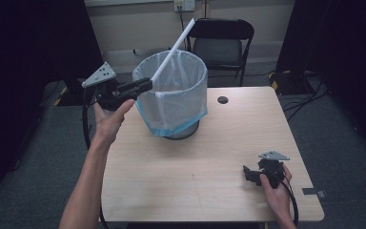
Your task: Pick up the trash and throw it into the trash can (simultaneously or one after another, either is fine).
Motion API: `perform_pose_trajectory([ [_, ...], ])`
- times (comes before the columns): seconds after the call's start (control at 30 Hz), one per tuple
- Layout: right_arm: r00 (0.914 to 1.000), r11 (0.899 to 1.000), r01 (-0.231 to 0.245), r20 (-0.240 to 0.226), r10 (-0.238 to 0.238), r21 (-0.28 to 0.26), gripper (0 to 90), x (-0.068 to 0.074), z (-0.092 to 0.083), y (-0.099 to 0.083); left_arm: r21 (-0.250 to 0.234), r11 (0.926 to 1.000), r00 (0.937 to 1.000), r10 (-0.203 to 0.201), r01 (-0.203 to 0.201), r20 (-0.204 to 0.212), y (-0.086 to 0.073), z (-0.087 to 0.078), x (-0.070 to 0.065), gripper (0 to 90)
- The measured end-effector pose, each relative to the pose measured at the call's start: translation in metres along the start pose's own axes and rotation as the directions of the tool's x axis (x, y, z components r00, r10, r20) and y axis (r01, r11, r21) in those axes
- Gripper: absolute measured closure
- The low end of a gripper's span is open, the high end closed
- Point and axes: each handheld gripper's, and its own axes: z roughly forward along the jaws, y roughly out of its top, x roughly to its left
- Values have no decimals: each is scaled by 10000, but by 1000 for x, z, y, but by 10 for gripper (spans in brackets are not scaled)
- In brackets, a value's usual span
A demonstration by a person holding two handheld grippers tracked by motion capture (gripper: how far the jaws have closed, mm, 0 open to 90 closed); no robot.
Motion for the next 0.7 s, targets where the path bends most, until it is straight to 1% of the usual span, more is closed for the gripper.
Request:
perform_pose_trajectory([
  [0.07,10000,10000,2,0,-2,0,106,0,0,0,40,10000,10000,54,-54,-46,4,3,2,799],
  [0.17,10000,10000,-6,-1,6,3,106,0,0,0,34,10000,10000,-4,5,-39,10,9,8,799],
  [0.3,10000,10000,-10,-3,10,5,106,0,0,0,52,9999,9999,-107,107,-65,11,14,13,799],
  [0.37,10000,10000,-8,-1,8,4,106,0,0,0,62,9998,9998,-181,181,-12,12,20,16,799],
  [0.5,10000,10000,-3,-1,3,1,106,0,0,0,157,9997,9998,-176,177,-95,14,28,22,799],
  [0.57,10000,10000,-9,-2,9,5,106,0,0,0,11,9994,9994,-347,347,59,16,29,26,799],
  [0.6,10000,10000,-5,0,5,3,106,0,0,0,5,9993,9993,-370,370,65,17,31,28,799],
  [0.63,10000,10000,-9,-3,9,5,106,0,0,0,-1,9993,9993,-382,382,52,18,32,29,799],
  [0.7,10000,10000,-8,-3,8,4,106,0,0,0,155,9995,9996,-285,286,-34,19,35,32,799],
])
